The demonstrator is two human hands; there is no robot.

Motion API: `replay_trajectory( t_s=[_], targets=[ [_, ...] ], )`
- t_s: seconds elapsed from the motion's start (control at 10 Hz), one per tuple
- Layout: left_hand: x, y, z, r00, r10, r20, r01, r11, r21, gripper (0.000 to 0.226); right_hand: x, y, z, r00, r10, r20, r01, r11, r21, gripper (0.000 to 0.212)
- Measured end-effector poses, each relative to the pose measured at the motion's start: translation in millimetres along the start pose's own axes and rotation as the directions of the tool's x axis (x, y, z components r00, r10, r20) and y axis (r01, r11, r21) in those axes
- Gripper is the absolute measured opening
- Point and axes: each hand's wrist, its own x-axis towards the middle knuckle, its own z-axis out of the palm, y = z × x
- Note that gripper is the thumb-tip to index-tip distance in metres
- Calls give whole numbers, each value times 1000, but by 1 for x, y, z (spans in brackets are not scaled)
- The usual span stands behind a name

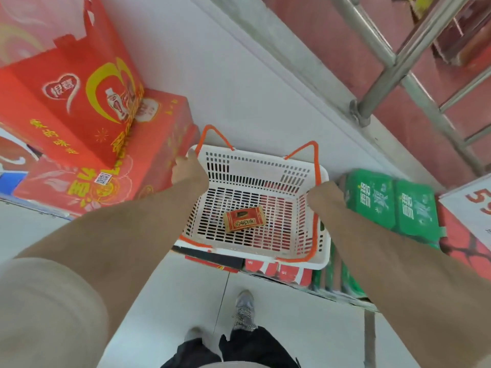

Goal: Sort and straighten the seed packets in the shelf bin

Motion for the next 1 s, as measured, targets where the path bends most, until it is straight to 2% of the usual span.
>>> replay_trajectory(
  t_s=[0.1, 0.2, 0.3, 0.4, 0.5, 0.6, 0.7, 0.9, 1.0],
  targets=[
    [-12, -13, 11, 985, 171, -16, -158, 939, 306, 71, 10, 24, -1, 990, 48, -133, -71, 982, -177, 27],
    [-28, -21, 39, 914, 321, 248, -402, 795, 455, 60, 7, 42, 14, 972, -155, -177, 56, 884, -464, 51],
    [-43, -29, 73, 780, 302, 548, -573, 696, 433, 31, -5, 52, 50, 918, -330, 219, 394, 711, -582, 29],
    [-55, -41, 92, 692, 247, 679, -653, 617, 440, 44, -20, 65, 89, 807, -199, 557, 545, 615, -570, 34],
    [-59, -53, 100, 678, 250, 691, -672, 590, 447, 35, -29, 77, 115, 783, -193, 591, 592, 522, -614, 32],
    [-61, -64, 105, 706, 296, 643, -664, 591, 457, 38, -37, 80, 124, 799, -283, 530, 601, 406, -689, 25],
    [-62, -70, 107, 726, 323, 607, -657, 586, 474, 37, -39, 82, 128, 797, -316, 515, 601, 335, -725, 29],
    [-63, -79, 109, 727, 318, 609, -653, 594, 470, 37, -52, 81, 133, 790, -269, 551, 613, 341, -713, 30],
    [-61, -76, 101, 713, 307, 631, -647, 636, 422, 38, -50, 75, 131, 790, -249, 560, 606, 454, -653, 24]
  ],
)
